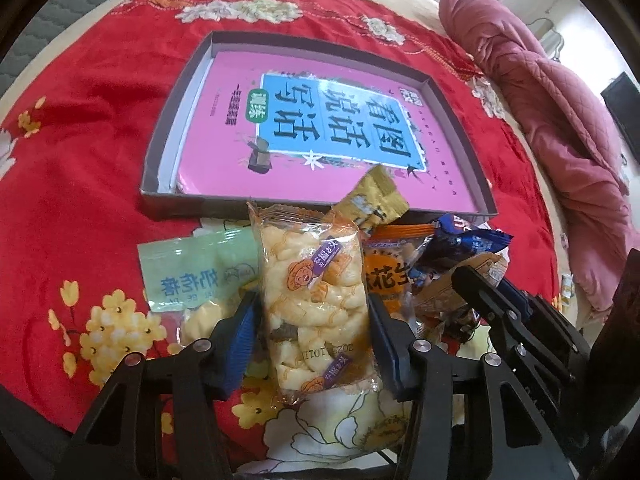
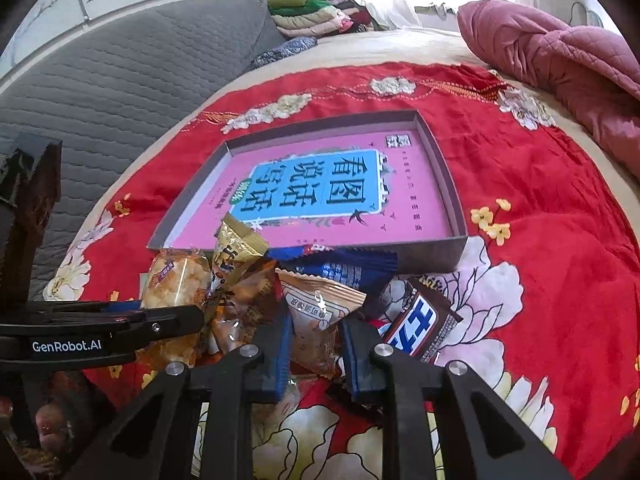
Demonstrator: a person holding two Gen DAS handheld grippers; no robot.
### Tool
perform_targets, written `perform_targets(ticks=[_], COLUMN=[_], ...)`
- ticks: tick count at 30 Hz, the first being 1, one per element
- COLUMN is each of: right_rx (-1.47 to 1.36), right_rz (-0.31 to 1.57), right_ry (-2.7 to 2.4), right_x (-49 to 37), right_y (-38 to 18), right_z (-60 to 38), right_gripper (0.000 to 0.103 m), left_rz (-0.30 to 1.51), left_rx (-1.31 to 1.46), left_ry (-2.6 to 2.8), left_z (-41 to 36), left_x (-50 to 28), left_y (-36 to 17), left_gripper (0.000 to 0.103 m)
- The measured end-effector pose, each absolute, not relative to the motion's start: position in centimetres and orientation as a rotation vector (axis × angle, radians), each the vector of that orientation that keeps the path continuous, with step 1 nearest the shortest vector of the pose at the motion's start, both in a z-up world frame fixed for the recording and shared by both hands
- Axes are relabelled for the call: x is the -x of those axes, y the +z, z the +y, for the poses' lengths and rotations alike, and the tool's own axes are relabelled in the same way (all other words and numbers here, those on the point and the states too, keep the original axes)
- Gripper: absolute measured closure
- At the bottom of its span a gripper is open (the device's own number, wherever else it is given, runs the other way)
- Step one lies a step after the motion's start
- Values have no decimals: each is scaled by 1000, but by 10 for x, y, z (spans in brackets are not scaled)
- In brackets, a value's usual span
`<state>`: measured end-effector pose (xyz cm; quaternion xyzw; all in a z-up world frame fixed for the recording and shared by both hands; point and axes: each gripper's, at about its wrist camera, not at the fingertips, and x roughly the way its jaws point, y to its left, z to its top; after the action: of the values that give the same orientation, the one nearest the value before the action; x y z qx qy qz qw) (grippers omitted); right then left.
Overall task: Organize snacks
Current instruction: 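Carry the puff bag with the left gripper while the right carries the pastry into the tray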
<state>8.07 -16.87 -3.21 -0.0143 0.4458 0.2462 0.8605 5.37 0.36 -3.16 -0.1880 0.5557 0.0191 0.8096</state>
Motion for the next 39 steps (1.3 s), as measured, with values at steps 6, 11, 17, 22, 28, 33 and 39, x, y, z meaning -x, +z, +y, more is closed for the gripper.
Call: perform_targets(ticks=[6, 11, 17, 22, 28, 33, 39], right_rx=[-7, -40, -79, -117, -145, -154, -144], right_rz=[909, 872, 823, 763, 699, 662, 634], right_ry=[521, 532, 557, 594, 608, 582, 526], right_x=[-81, -80, -79, -77, -79, -86, -106], right_y=[-24, -15, -4, 8, 21, 26, 27], right_z=[-175, -180, -184, -187, -190, -195, -201], right_gripper=[82, 81, 82, 82, 82, 81, 81], left_rz=[1157, 1127, 1111, 1079, 1043, 1019, 983], left_rx=[419, 424, 438, 438, 446, 460, 464], left_ry=[42, 45, 52, 58, 76, 101, 118], left_z=[11, 17, 21, 24, 32, 41, 47], left_x=[-49, -47, -45, -45, -49, -56, -69], left_y=[-19, -9, -3, 7, 16, 18, 18], left_gripper=[48, 48, 49, 49, 49, 49, 49])
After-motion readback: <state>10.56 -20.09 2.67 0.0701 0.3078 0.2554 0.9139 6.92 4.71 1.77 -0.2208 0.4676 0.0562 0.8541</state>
